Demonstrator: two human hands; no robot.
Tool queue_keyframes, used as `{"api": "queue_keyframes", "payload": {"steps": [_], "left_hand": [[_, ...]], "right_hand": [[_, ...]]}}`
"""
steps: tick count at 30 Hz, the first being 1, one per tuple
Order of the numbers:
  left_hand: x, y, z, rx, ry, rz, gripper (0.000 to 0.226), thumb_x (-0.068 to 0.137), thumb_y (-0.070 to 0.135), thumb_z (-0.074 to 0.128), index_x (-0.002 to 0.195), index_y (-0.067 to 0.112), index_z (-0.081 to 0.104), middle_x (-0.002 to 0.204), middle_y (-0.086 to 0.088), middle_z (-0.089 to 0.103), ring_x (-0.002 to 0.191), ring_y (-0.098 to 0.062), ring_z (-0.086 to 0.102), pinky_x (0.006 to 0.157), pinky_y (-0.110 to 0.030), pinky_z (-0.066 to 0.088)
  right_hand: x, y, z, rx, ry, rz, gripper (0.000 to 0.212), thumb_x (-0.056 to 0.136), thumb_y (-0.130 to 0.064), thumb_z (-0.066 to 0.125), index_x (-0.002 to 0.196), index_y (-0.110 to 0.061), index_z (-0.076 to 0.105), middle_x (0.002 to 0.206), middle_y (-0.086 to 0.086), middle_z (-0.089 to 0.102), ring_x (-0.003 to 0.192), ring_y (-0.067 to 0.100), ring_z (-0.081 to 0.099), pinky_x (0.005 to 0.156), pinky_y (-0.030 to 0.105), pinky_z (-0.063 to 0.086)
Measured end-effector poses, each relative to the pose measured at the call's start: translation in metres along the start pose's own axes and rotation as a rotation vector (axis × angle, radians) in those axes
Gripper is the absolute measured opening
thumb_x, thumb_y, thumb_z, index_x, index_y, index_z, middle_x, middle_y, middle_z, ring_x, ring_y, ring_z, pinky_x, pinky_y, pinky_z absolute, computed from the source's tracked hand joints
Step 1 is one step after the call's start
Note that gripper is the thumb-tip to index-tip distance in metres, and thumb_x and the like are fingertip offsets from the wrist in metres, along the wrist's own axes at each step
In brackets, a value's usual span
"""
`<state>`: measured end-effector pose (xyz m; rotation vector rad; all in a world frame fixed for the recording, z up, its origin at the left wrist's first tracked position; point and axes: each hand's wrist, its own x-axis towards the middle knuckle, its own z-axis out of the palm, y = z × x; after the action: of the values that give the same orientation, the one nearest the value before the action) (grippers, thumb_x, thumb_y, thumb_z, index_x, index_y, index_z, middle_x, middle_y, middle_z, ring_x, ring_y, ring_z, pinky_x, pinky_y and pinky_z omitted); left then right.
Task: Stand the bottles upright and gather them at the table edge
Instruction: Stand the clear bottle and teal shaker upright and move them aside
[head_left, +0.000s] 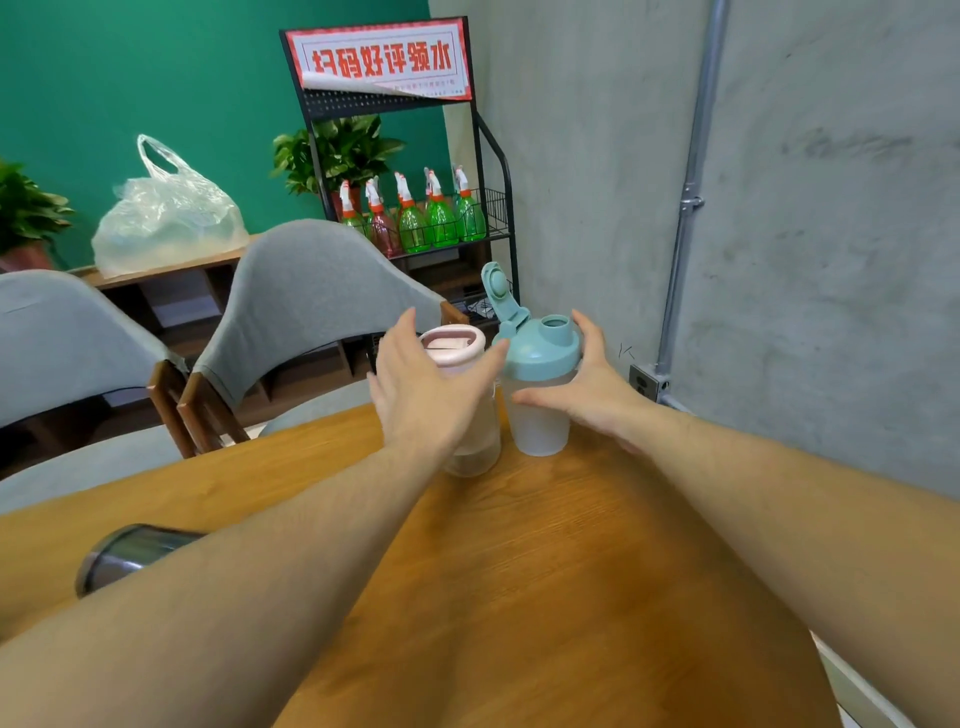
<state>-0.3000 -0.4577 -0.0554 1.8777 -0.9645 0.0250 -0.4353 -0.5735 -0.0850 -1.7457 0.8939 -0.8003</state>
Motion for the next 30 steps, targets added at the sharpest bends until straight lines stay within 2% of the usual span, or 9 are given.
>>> {"api": "queue_keyframes", "payload": {"steps": [2,6,10,13,16,18,23,26,30], "left_hand": [[0.010,0.016,-0.004,0.041,-0.004,0.122,0.092,0.078,0.073,0.056,0.151,0.021,0.033,0.154,0.002,0.040,0.145,-0.019,0.029,0.120,-0.051,0.015],[0.033,0.053,-0.001,0.167,-0.168,0.189,0.088,0.082,0.068,0.050,0.153,0.017,0.034,0.157,-0.002,0.041,0.151,-0.021,0.021,0.122,-0.046,0.000],[0.044,0.077,0.007,0.124,-0.369,0.112,0.090,0.086,0.051,0.060,0.158,0.016,0.019,0.154,-0.004,0.045,0.142,-0.025,0.039,0.120,-0.043,0.022],[0.043,0.082,0.009,0.056,-0.401,0.151,0.083,0.085,0.037,0.069,0.155,0.016,0.030,0.150,-0.002,0.050,0.124,-0.015,0.052,0.101,-0.029,0.041],[0.032,0.078,0.012,0.112,-0.438,0.277,0.079,0.083,0.035,0.070,0.153,0.019,0.037,0.147,-0.001,0.054,0.128,-0.020,0.055,0.106,-0.037,0.045],[0.024,0.074,0.014,0.218,-0.463,0.376,0.067,0.083,0.035,0.068,0.146,0.020,0.050,0.144,-0.001,0.057,0.129,-0.019,0.055,0.106,-0.036,0.044],[0.019,0.068,0.013,0.417,-0.490,0.502,0.053,0.086,0.033,0.061,0.138,0.022,0.060,0.135,0.002,0.065,0.121,-0.019,0.059,0.101,-0.035,0.046],[0.021,0.069,0.010,0.453,-0.511,0.486,0.058,0.087,0.035,0.060,0.144,0.024,0.054,0.144,0.004,0.058,0.128,-0.018,0.055,0.105,-0.034,0.044],[0.024,0.079,-0.001,0.519,-0.611,0.477,0.057,0.086,0.035,0.060,0.142,0.022,0.055,0.130,-0.003,0.065,0.114,-0.021,0.059,0.093,-0.032,0.048]], "right_hand": [[0.000,-0.003,-0.006,0.002,-0.008,-0.005,0.120,0.065,-0.027,0.090,0.154,-0.033,0.009,0.143,-0.002,0.041,0.127,0.018,0.045,0.106,0.032,0.040],[-0.002,-0.008,-0.010,-0.044,-0.011,-0.036,0.092,0.074,-0.014,0.084,0.146,-0.023,0.028,0.126,-0.003,0.055,0.107,0.010,0.055,0.071,0.006,0.042],[-0.003,-0.010,-0.008,-0.035,0.011,-0.036,0.087,0.072,-0.014,0.086,0.141,-0.021,0.034,0.118,-0.007,0.059,0.098,0.005,0.057,0.068,0.006,0.043],[-0.003,-0.013,-0.007,-0.046,0.019,-0.044,0.088,0.070,-0.019,0.089,0.140,-0.019,0.036,0.111,-0.011,0.057,0.090,-0.003,0.056,0.065,0.005,0.042],[-0.001,-0.013,-0.006,-0.077,-0.011,-0.055,0.086,0.073,-0.007,0.085,0.141,-0.011,0.033,0.116,-0.004,0.055,0.083,-0.004,0.053,0.059,0.002,0.044],[-0.003,-0.018,-0.005,-0.161,-0.015,-0.095,0.082,0.078,0.009,0.076,0.143,-0.005,0.028,0.133,0.012,0.051,0.087,0.004,0.056,0.061,0.007,0.049],[-0.005,-0.022,-0.004,-0.231,0.061,-0.030,0.080,0.080,-0.011,0.078,0.145,-0.009,0.032,0.135,0.014,0.053,0.119,0.028,0.055,0.092,0.029,0.044],[-0.004,-0.021,-0.002,-0.240,0.064,-0.024,0.079,0.081,-0.011,0.077,0.145,-0.009,0.032,0.135,0.015,0.053,0.116,0.027,0.055,0.094,0.031,0.045],[-0.005,-0.024,0.001,-0.245,0.055,-0.005,0.091,0.077,-0.009,0.079,0.149,-0.010,0.024,0.139,0.018,0.048,0.106,0.014,0.047,0.095,0.029,0.045]]}}
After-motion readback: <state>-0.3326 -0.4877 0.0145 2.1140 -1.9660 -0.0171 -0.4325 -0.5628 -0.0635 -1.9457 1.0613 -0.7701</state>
